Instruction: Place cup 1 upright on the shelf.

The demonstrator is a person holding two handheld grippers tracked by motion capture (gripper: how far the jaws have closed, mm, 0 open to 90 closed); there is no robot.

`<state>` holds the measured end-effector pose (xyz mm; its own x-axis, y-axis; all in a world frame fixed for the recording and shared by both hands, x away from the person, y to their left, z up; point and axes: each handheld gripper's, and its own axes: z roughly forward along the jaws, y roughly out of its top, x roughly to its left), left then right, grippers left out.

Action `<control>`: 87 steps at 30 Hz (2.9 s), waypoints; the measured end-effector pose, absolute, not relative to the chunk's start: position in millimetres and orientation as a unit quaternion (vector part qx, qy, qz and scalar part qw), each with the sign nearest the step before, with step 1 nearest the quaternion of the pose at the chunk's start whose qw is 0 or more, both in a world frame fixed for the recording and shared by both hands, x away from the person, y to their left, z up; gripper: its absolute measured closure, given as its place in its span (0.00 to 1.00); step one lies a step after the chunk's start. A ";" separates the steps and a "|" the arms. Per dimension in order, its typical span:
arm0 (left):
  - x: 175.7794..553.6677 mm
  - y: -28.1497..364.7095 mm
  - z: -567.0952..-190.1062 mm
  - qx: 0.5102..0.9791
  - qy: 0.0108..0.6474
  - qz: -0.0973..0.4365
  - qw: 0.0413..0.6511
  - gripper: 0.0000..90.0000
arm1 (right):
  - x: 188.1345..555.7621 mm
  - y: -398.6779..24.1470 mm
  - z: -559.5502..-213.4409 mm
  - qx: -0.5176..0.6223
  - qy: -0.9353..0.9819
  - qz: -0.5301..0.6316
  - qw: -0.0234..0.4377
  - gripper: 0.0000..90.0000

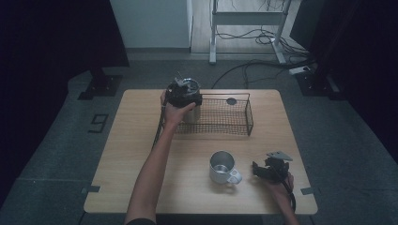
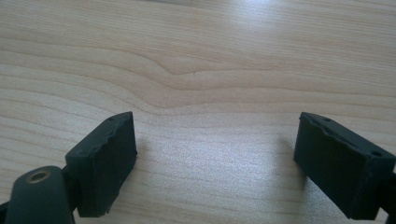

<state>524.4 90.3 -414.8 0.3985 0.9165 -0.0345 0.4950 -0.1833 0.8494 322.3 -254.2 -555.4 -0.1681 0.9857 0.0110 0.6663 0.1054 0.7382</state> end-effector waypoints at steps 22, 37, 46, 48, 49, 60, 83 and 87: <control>531.7 85.9 -444.0 0.730 0.500 0.251 0.392 0.05 | 322.4 -254.2 -555.4 0.592 0.698 0.312 0.257 0.14; 534.3 80.0 -456.1 0.734 0.506 0.254 0.375 0.04 | 322.3 -254.2 -555.4 0.592 0.698 0.311 0.256 0.14; 530.2 77.0 -459.6 0.738 0.498 0.260 0.373 0.04 | 322.4 -254.3 -555.4 0.591 0.698 0.312 0.256 0.14; 529.0 77.0 -460.4 0.740 0.495 0.261 0.372 0.04 | 322.4 -254.2 -555.4 0.591 0.698 0.312 0.256 0.14; 528.5 76.7 -460.7 0.740 0.495 0.262 0.373 0.04 | 322.4 -254.3 -555.4 0.591 0.698 0.312 0.257 0.14; 522.9 81.0 -459.2 0.730 0.497 0.267 0.386 0.00 | 322.4 -254.2 -555.5 0.591 0.698 0.312 0.257 0.14; 487.0 99.9 -429.3 0.728 0.460 0.281 0.425 0.01 | 322.4 -254.2 -555.5 0.591 0.698 0.312 0.257 0.14; 480.1 103.7 -428.5 0.728 0.457 0.280 0.428 0.01 | 322.4 -254.2 -555.5 0.591 0.698 0.311 0.257 0.14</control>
<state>480.1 103.7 -428.5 0.4261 0.9045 0.0162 0.4257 -0.2162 0.8787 322.4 -254.2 -555.5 -0.1695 0.9855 0.0100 0.6659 0.1070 0.7383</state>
